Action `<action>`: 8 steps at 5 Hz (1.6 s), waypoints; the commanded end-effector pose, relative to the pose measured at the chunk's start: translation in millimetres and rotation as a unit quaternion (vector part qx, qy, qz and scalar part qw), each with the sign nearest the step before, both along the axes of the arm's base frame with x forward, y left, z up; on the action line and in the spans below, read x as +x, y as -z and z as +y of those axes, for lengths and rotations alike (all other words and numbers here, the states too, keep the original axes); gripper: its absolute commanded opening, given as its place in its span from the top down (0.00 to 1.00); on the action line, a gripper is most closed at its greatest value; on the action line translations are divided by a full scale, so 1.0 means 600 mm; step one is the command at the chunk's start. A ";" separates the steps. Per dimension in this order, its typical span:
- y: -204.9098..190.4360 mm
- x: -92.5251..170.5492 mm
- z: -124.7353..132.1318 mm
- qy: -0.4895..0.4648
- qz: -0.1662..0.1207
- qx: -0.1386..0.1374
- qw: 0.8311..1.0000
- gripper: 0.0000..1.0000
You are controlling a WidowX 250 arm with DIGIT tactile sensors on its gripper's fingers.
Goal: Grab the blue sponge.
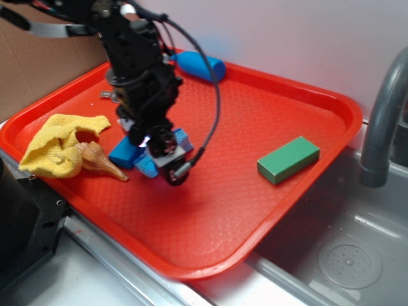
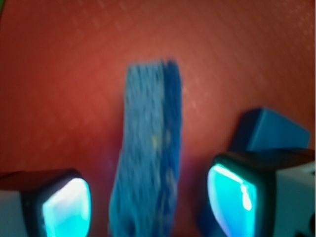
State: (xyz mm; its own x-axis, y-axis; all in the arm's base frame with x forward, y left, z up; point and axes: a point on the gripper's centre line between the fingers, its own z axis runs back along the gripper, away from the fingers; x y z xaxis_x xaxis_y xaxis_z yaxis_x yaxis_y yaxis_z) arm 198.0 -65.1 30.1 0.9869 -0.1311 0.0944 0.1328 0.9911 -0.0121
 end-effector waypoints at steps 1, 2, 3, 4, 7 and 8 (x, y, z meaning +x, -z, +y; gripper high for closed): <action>0.007 0.002 0.005 -0.024 0.010 0.014 1.000 1.00; -0.036 -0.006 0.029 -0.031 0.030 0.029 0.999 1.00; -0.118 -0.027 0.066 -0.037 0.035 0.019 0.999 1.00; -0.201 -0.053 0.100 -0.088 0.021 0.012 0.996 1.00; -0.333 -0.051 0.120 -0.204 -0.019 0.014 0.979 1.00; -0.315 -0.048 0.125 -0.214 -0.021 0.027 0.976 1.00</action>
